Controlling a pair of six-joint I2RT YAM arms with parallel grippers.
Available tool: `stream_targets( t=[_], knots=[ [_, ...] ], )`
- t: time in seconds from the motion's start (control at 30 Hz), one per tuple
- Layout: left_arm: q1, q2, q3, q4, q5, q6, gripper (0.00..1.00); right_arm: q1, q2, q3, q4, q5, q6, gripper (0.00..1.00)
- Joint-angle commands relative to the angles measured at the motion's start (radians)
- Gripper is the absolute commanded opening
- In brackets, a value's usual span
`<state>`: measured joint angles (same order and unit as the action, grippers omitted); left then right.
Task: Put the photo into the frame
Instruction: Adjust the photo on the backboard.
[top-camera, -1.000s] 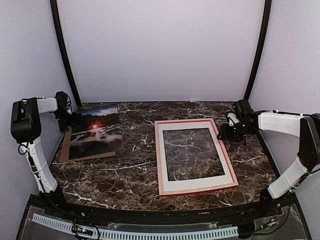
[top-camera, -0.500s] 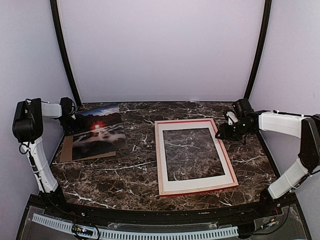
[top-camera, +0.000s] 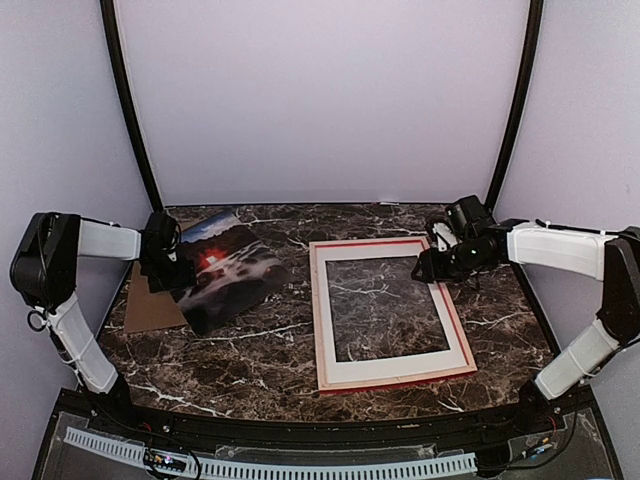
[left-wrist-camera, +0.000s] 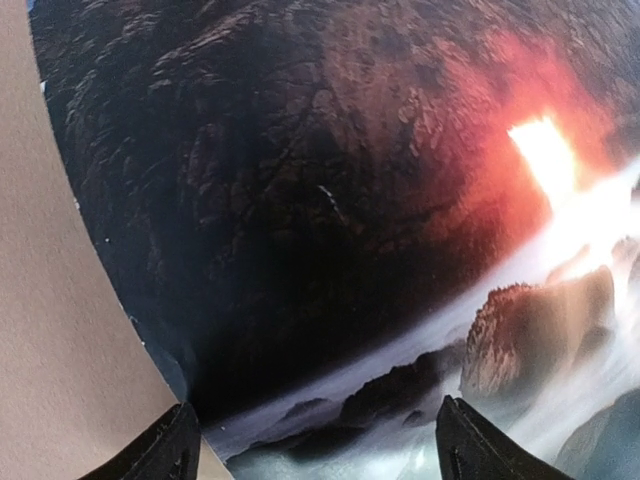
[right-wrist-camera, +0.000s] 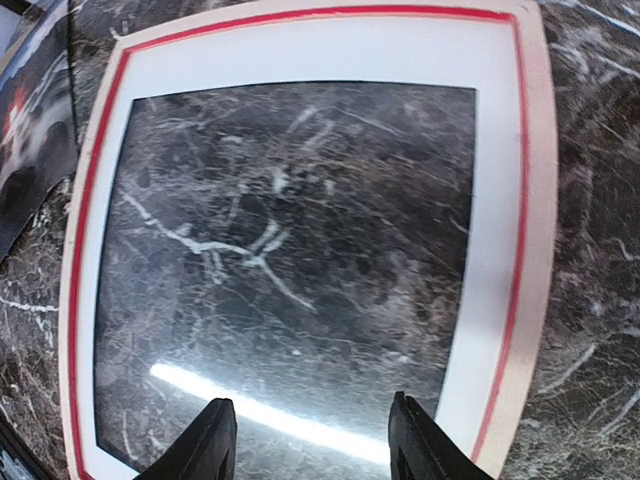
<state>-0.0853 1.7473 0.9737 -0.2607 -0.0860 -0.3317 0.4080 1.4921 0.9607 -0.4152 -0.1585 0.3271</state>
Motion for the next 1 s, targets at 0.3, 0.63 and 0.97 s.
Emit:
stream_targets(
  t=[0.3, 0.63, 0.97],
  knots=[
    [-0.030, -0.222, -0.124, -0.174, 0.119, -0.062, 0.80, 0.343, 0.353, 0.428, 0.142, -0.109, -0.001, 0.55],
    [-0.033, -0.338, -0.192, -0.140, 0.127, -0.102, 0.88, 0.445, 0.749, 0.877, 0.084, -0.128, -0.012, 0.56],
    [-0.034, -0.362, -0.251, -0.076, 0.162, -0.136, 0.92, 0.445, 1.023, 1.185, 0.035, -0.065, -0.015, 0.63]
  ],
)
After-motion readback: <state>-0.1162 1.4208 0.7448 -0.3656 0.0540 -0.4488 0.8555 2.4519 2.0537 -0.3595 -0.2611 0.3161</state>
